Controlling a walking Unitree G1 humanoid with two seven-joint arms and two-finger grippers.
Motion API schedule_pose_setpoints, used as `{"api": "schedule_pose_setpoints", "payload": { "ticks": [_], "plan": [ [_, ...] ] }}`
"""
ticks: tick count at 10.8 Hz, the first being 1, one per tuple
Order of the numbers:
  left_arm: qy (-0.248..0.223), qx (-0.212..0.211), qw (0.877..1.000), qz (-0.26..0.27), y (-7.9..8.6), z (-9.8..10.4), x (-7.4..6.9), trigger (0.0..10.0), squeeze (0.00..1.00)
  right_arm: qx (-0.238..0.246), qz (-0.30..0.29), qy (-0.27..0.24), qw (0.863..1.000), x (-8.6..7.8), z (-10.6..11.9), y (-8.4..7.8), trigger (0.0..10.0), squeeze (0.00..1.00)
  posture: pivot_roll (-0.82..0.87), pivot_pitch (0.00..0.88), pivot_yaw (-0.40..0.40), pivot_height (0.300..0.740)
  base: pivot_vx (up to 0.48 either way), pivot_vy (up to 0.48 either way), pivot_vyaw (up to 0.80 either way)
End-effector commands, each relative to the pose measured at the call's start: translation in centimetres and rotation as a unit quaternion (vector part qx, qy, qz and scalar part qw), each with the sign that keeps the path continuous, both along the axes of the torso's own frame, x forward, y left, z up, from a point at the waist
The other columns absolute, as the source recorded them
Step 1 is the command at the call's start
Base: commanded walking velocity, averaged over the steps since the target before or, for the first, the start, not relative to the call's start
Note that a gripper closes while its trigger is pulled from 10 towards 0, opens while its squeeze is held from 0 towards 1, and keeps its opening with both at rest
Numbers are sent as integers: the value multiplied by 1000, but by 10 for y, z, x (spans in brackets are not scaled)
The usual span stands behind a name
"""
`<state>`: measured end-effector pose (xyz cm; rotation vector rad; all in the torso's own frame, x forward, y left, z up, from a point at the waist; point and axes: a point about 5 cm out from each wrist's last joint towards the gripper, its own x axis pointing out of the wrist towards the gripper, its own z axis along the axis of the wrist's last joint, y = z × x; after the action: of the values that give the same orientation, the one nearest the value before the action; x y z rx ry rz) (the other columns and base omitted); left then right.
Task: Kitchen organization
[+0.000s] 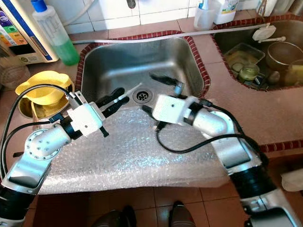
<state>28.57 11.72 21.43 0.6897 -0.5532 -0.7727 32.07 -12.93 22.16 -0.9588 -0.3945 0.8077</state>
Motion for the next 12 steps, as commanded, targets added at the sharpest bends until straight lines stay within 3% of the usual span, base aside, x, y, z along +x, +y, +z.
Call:
{"api": "schedule_pose_setpoints", "payload": {
  "ticks": [1, 4, 8, 9, 12],
  "plan": [
    [-9, 10, 1000, -11, 2, 3, -1, 0, 0, -10, 19, -9, 1000, 1, 5, 3, 10000, 0, -180, 238, 115, 740, 0, 0, 0],
    [-13, 10, 999, -40, -5, 4, -4, 0, 0, -36, 49, -22, 998, 12, 5, 13, 10000, 0, -178, 235, 117, 740, 0, 0, 0],
    [-2, 4, 999, -52, -11, -2, -6, 0, 0, -26, 85, -35, 995, 23, 6, 42, 10000, 0, -169, 235, 123, 740, 0, 0, 0],
    [-1, 5, 999, -52, -11, -2, -6, 0, 0, -21, 94, -30, 995, 24, 5, 47, 0, 0, -169, 235, 123, 740, 0, 0, 0],
    [-3, 0, 999, -50, -11, -1, -7, 0, 0, -19, 118, -12, 993, 24, 0, 57, 0, 0, -161, 238, 120, 740, 0, 0, 0]
  ]
}}
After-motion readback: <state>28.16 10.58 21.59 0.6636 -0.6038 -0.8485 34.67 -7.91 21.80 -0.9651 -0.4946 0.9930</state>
